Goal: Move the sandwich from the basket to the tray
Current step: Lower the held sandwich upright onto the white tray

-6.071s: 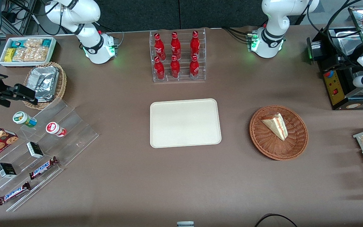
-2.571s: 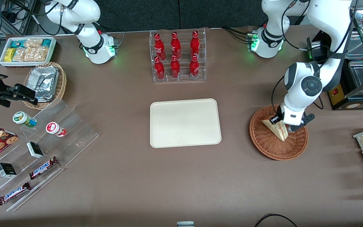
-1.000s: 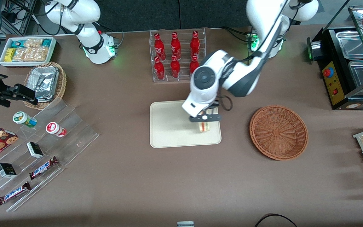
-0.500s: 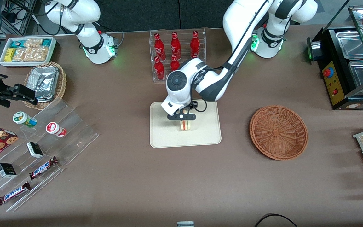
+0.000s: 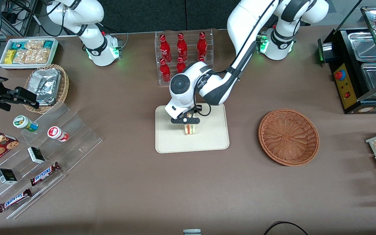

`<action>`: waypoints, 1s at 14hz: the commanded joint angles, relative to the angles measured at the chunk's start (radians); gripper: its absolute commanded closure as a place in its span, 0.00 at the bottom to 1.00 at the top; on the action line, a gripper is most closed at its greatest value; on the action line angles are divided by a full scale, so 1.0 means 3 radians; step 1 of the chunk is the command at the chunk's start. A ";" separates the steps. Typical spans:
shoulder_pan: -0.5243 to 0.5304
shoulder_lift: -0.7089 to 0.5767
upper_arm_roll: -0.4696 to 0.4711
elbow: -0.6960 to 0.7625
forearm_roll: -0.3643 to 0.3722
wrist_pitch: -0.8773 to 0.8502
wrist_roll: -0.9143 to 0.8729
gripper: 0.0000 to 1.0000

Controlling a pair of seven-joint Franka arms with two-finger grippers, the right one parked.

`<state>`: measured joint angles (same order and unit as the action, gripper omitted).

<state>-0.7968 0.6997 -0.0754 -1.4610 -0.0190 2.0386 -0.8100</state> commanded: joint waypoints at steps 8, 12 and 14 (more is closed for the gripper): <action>-0.0059 0.0107 0.0052 0.0064 0.0048 0.0010 -0.0123 0.15; -0.0028 -0.0031 0.0067 0.0094 0.0043 -0.0183 -0.0122 0.01; 0.0058 -0.0296 0.0123 0.0099 0.0023 -0.0453 -0.0133 0.01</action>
<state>-0.7938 0.6986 -0.0605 -1.4311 -0.0184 1.9853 -0.8297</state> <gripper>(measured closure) 0.018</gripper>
